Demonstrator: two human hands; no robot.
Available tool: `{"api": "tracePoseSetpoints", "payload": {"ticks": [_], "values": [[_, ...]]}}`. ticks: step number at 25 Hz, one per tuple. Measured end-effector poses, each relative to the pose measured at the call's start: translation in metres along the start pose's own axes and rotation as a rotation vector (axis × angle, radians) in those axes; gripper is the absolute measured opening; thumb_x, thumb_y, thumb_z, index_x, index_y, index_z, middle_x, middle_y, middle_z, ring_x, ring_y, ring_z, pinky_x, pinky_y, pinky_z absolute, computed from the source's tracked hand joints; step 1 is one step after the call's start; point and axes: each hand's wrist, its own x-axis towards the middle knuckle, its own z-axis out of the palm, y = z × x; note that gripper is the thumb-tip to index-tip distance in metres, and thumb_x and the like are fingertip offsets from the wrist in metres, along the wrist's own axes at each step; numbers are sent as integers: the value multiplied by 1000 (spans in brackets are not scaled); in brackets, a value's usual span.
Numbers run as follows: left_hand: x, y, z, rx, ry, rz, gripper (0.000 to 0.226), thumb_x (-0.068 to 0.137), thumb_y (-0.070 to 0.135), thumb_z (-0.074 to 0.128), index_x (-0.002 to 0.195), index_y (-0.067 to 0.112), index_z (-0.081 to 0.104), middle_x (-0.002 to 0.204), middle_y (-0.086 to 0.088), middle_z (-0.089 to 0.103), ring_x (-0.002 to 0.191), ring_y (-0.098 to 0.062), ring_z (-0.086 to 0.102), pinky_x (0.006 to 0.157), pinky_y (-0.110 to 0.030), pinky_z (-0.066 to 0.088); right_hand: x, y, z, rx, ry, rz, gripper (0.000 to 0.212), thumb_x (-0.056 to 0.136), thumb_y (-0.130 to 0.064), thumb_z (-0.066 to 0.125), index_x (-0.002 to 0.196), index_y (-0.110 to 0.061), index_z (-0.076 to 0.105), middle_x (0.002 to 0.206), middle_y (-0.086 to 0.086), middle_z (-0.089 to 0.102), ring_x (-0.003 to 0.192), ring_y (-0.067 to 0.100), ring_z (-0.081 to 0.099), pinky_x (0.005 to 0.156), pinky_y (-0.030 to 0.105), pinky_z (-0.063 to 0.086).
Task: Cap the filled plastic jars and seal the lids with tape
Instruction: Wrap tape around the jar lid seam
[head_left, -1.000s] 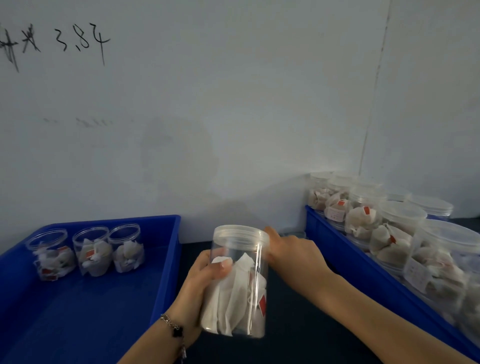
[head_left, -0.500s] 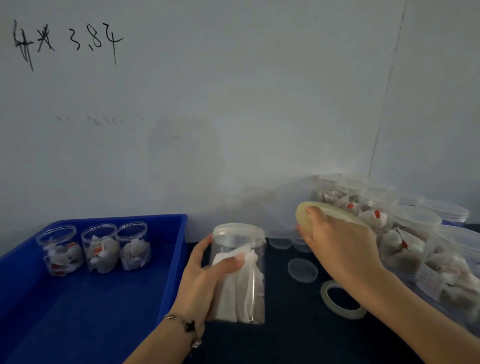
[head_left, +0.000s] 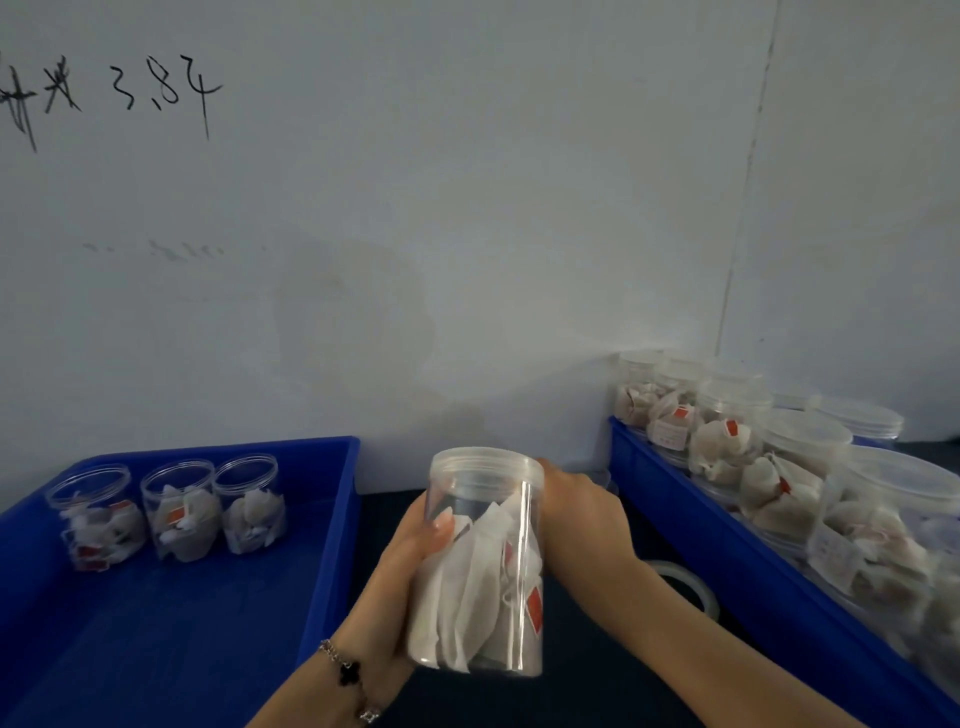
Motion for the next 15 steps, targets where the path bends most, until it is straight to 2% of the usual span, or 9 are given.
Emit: {"api": "tracePoseSetpoints", "payload": {"ticks": [1,2,4,5,7,9,11,13,15], "values": [[-2,0,3,101,-40,-1,30,98,1,36,77,19,48,75,2,43,61,0,43,49,1,36,-1,-3,1,30,11,16,17,96,-25,49,110,-17,50,96,2,65,83,18,64,58,24,38],[1,-2,-1,256,-92,56,26,98,10,41,76,19,51,75,1,51,60,-1,54,51,1,39,-2,-4,0,40,41,5,16,95,-27,50,109,-18,50,89,0,64,74,15,62,54,20,36],[8,1,4,341,-139,-1,15,91,39,56,94,29,67,87,-6,69,76,-5,69,66,-10,51,-6,-3,-2,53,90,-27,14,96,-27,48,106,-18,47,73,-8,54,56,9,49,43,18,25],[11,0,2,358,-135,-7,25,83,49,62,106,38,65,98,-4,70,88,-10,69,75,-20,55,-9,-2,-4,62,84,-34,13,97,-26,46,106,-18,44,70,-10,51,53,8,45,42,19,24],[15,-6,-9,325,-98,34,51,74,47,72,121,41,53,106,1,69,98,-15,67,86,-34,54,-12,-1,-8,72,37,-34,12,98,-24,42,107,-17,41,76,-8,58,57,10,50,47,22,30],[23,-10,-8,348,-57,-6,51,76,28,74,123,27,54,101,-2,69,101,-21,66,86,-35,54,-13,-4,-11,41,-29,-6,15,98,-23,43,111,-16,39,89,-2,64,66,14,56,51,24,35],[22,-15,-1,561,-39,-19,50,80,19,72,125,8,52,96,-7,64,105,-28,63,88,-32,52,-16,-14,-9,36,-134,31,26,96,-23,51,115,-17,36,92,0,63,68,14,56,51,25,36],[23,-21,3,575,-11,-17,82,59,44,83,124,9,48,104,-8,64,98,-23,65,83,-33,54,-20,-22,-7,56,-199,-6,38,92,-23,57,120,-20,31,86,-2,58,67,11,55,51,27,40],[15,-17,2,550,107,23,92,40,61,83,115,18,51,102,-3,66,88,-14,68,70,-27,55,-24,-20,-10,189,-270,-153,49,88,-25,62,125,-20,30,88,-4,54,72,8,56,59,27,49]]}}
